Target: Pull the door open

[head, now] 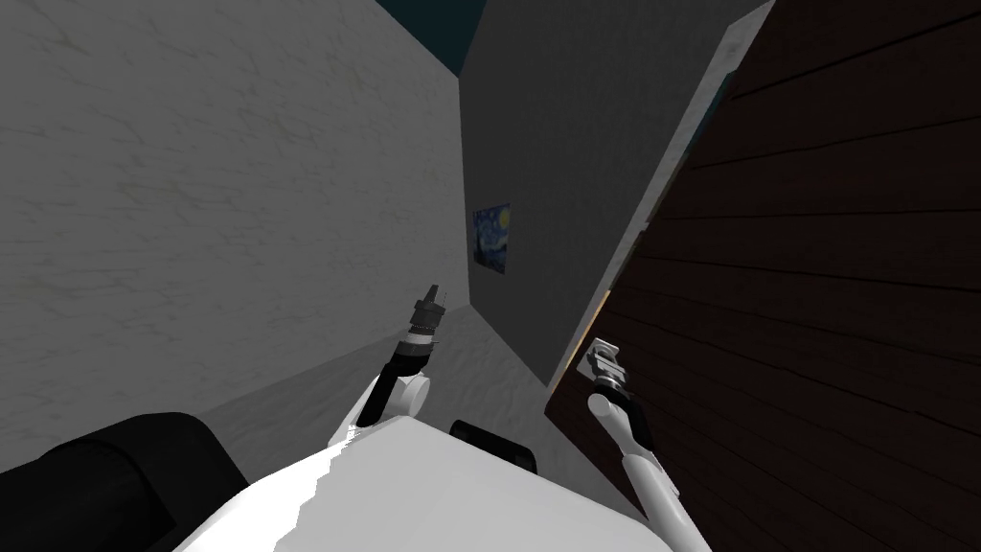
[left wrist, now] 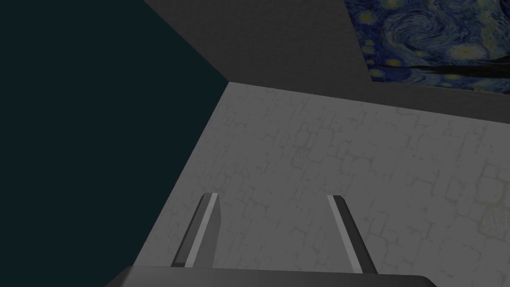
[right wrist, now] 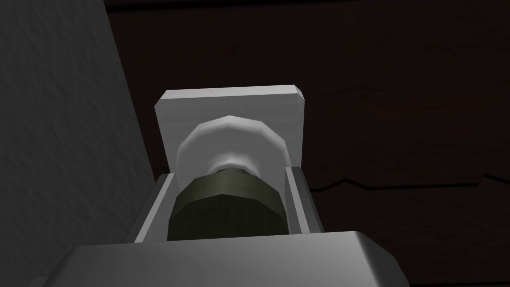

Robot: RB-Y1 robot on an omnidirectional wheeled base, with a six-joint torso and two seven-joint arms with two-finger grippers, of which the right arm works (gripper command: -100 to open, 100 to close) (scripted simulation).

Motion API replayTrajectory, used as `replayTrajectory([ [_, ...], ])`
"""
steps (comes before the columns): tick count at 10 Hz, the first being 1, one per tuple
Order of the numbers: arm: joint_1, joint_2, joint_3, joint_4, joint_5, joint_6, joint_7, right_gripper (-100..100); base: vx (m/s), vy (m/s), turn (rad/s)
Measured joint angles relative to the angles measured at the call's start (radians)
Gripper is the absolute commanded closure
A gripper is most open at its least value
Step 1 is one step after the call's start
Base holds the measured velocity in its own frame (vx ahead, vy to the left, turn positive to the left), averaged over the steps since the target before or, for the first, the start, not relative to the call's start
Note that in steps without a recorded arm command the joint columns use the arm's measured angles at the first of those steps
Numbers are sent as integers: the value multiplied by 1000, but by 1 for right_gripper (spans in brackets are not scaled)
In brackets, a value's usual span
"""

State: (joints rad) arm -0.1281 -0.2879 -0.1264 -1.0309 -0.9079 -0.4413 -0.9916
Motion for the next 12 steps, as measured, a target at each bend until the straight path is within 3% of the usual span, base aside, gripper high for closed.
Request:
replayTrajectory([
  [2,6,1,12,-5,2,7,-8,100,-128,-4,60],
  [12,46,-47,113,-66,12,22,-79,100,-218,-31,102],
])
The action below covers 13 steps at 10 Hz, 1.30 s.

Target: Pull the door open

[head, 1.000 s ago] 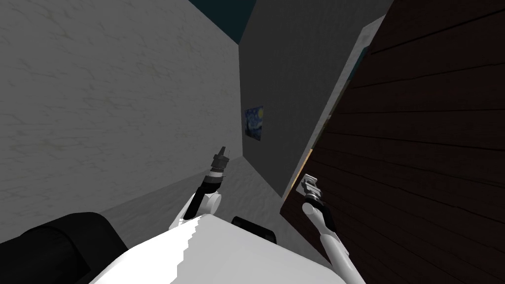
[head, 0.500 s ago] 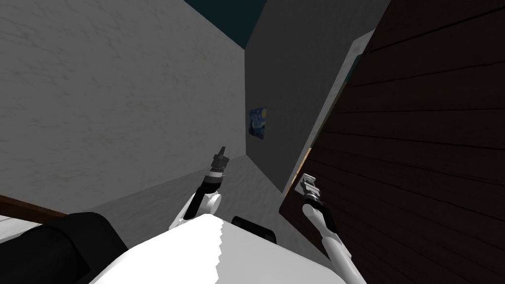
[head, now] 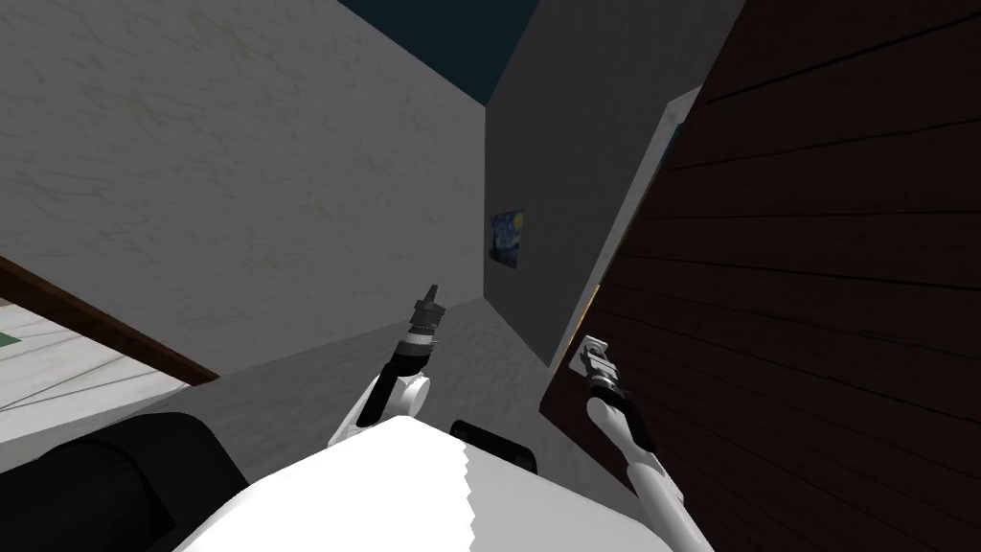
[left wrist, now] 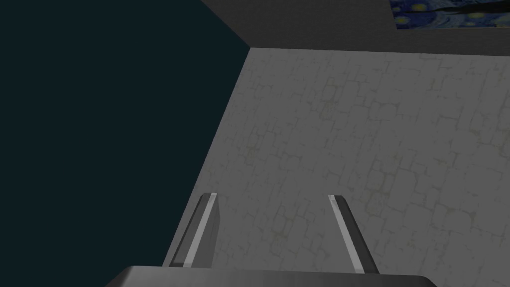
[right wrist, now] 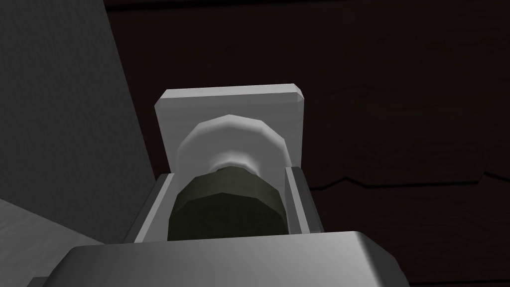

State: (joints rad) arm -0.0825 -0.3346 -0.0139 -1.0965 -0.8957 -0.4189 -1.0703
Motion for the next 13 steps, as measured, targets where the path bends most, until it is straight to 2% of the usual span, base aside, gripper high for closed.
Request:
replayTrajectory([
  [1,3,2,3,1,0,3,-1,100,-183,-33,116],
  [4,8,-21,31,-11,4,-2,-26,100,-258,-44,136],
  [9,39,-51,85,-48,10,1,-67,100,-235,-48,114],
  [11,39,-56,102,-44,13,0,-79,100,-113,-26,60],
  [13,45,-71,115,-56,14,-4,-92,100,-205,-45,112],
])
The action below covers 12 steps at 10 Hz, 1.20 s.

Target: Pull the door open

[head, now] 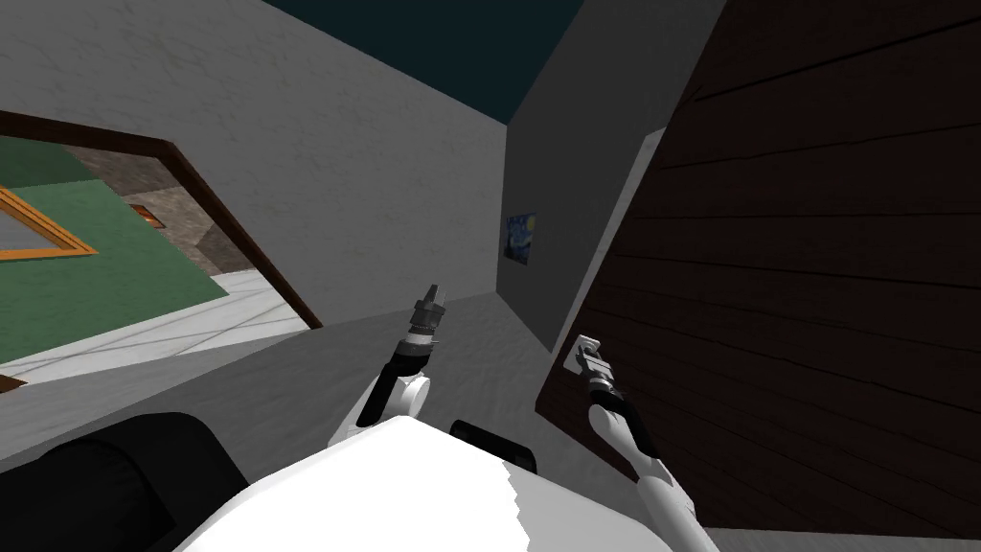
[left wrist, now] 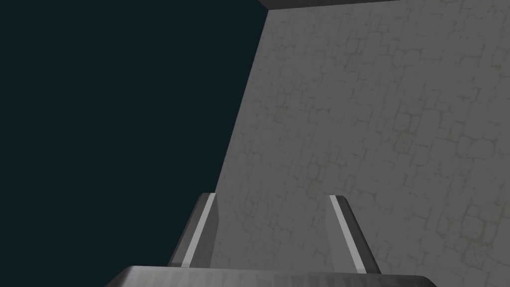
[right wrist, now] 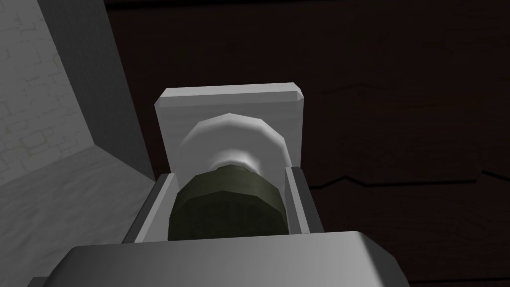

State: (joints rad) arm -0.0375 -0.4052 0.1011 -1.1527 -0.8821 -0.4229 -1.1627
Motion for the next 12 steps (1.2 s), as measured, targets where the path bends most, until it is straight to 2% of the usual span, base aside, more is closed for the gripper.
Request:
replayTrajectory([
  [7,28,-57,74,-36,8,-12,-63,100,-206,-58,104],
  [9,33,-70,97,-43,12,-18,-81,100,-129,-38,50],
  [10,35,-69,101,-42,12,-17,-83,100,-111,-17,103],
  [12,42,-86,113,-52,12,-25,-96,100,-176,-71,100],
])
